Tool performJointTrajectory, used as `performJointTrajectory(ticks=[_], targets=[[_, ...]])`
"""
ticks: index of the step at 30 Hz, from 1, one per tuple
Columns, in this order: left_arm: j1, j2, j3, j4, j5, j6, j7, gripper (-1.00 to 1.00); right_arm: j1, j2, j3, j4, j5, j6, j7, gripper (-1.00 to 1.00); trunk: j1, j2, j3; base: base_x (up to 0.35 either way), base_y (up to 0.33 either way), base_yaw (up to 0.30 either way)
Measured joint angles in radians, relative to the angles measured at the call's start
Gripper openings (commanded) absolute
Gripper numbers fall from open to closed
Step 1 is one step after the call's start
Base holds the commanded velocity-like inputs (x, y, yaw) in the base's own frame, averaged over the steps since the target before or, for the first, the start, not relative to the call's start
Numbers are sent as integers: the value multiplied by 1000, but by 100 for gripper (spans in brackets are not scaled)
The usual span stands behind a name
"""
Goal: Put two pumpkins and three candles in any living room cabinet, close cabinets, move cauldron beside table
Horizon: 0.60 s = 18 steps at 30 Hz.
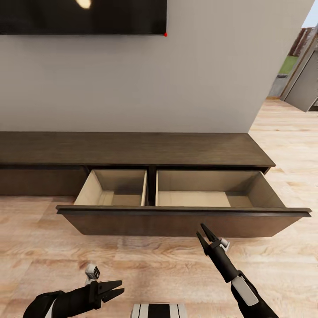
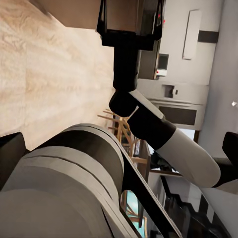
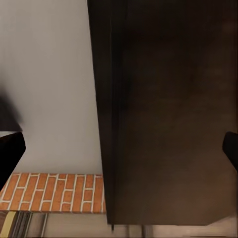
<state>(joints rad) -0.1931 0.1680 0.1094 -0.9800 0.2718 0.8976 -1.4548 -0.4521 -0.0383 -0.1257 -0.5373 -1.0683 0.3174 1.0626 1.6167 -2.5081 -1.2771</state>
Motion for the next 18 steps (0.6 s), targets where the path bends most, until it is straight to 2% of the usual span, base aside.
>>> performJointTrajectory(ticks=[18], targets=[[3,3,-1,-18,6,2,-2,100,0,0,0,6,-3,1,-10,100,0,0,0,-14,0,0]])
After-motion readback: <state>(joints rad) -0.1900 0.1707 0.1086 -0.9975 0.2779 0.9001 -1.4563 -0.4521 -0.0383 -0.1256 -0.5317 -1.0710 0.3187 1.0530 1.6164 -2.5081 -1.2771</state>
